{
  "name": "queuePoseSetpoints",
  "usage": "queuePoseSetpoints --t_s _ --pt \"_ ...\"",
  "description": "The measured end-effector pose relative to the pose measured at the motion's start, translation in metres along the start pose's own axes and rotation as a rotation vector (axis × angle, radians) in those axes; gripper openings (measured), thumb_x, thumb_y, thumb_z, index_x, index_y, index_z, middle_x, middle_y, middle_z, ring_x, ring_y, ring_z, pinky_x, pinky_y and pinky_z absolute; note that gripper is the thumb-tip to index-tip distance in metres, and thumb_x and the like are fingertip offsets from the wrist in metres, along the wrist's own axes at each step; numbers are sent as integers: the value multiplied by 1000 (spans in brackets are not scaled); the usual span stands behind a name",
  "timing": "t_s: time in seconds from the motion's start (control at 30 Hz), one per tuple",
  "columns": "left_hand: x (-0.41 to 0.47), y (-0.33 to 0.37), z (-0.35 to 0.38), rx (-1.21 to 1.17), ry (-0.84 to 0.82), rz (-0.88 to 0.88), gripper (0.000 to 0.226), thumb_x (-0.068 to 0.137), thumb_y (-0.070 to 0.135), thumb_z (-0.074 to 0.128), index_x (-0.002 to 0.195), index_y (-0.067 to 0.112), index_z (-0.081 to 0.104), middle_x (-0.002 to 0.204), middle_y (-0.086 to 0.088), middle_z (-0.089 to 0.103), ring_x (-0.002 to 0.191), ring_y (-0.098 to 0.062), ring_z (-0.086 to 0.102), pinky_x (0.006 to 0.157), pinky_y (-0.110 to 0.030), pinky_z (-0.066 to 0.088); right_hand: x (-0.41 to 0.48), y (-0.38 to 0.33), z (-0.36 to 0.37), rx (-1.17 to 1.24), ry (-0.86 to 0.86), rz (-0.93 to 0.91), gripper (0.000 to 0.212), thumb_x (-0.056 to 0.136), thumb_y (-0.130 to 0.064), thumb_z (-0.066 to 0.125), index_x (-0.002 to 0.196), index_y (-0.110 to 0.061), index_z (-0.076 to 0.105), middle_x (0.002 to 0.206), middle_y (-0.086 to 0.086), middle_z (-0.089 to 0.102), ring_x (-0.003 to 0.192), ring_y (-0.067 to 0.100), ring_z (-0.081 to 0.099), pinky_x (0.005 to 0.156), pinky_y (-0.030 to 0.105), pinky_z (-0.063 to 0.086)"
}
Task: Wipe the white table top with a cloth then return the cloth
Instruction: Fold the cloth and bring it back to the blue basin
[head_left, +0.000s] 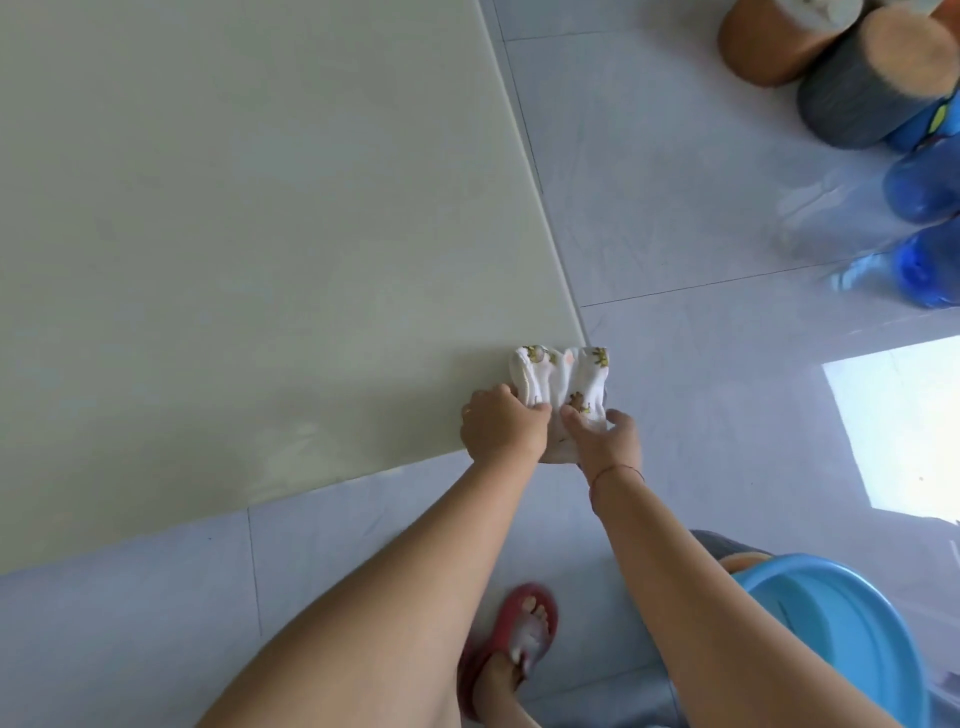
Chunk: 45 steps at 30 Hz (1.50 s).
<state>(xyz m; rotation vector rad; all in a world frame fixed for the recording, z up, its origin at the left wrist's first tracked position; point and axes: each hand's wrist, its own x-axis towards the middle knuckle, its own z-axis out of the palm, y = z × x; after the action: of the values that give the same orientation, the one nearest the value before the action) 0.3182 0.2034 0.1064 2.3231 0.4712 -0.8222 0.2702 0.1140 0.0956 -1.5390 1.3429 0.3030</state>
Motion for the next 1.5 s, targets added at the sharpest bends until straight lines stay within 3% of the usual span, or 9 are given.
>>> queuePoseSetpoints --t_s 0.13,0.2,0.37,0.67,0.9,1.03,1.2,1.4,1.5 --pt "-14 -11 -7 -154 -35 43 23 82 26 60 99 11 60 98 -6 62 94 -29 58 82 -38 50 -19 8 -20 64 -125 -107 21 80 -24 72 94 -12 63 86 4 65 78 22 58 69 32 47" --pt "-31 -17 -15 -332 -96 75 18 84 24 60 96 13 53 85 2 59 81 -23 57 67 -31 46 -30 10 -35 129 -178 -143 13 81 -18 72 90 -13 65 83 3 66 76 17 60 68 27 47" --pt "-83 -4 -44 -435 -213 253 19 88 23 62 101 20 49 95 -1 65 86 -20 64 72 -35 51 -65 -1 -91 370 -370 -144 28 83 6 60 110 13 56 97 21 63 89 30 60 83 39 48" --pt "-226 90 -124 -499 -294 525 14 89 24 63 94 31 53 85 9 67 80 -9 65 66 -18 50 -189 -58 -226 549 -476 -346 58 63 -4 76 116 -10 52 100 14 68 88 27 67 65 36 55" --pt "-344 131 -164 -496 -410 668 8 92 32 59 98 32 54 94 4 67 89 -13 64 76 -32 53 -298 -79 -331 574 -267 -479 31 86 -14 62 115 -12 52 91 11 70 74 23 62 63 37 51" --pt "-373 140 -163 -437 -551 727 12 93 42 53 102 33 54 99 6 67 91 -11 66 69 -27 55 -341 -65 -367 522 -195 -552 46 86 -1 59 125 -21 43 97 20 68 77 25 62 64 34 54" --pt "-387 155 -142 -250 -758 835 11 94 36 54 103 32 53 96 6 69 83 -5 67 60 -16 49 -372 -18 -379 628 -25 -507 52 84 4 60 128 -21 50 117 12 66 97 27 66 83 42 55" --pt "-403 155 -86 -20 -925 873 7 96 23 54 102 26 54 96 1 70 86 -14 69 63 -28 56 -389 59 -369 723 324 -408 58 83 7 64 130 -23 50 123 -2 61 85 27 68 83 45 54" --pt "-419 144 -47 70 -964 880 8 95 17 55 98 24 53 94 -3 70 83 -19 68 61 -30 55 -392 100 -368 782 433 -359 62 82 15 60 129 -24 48 120 -5 60 82 18 64 80 34 55"
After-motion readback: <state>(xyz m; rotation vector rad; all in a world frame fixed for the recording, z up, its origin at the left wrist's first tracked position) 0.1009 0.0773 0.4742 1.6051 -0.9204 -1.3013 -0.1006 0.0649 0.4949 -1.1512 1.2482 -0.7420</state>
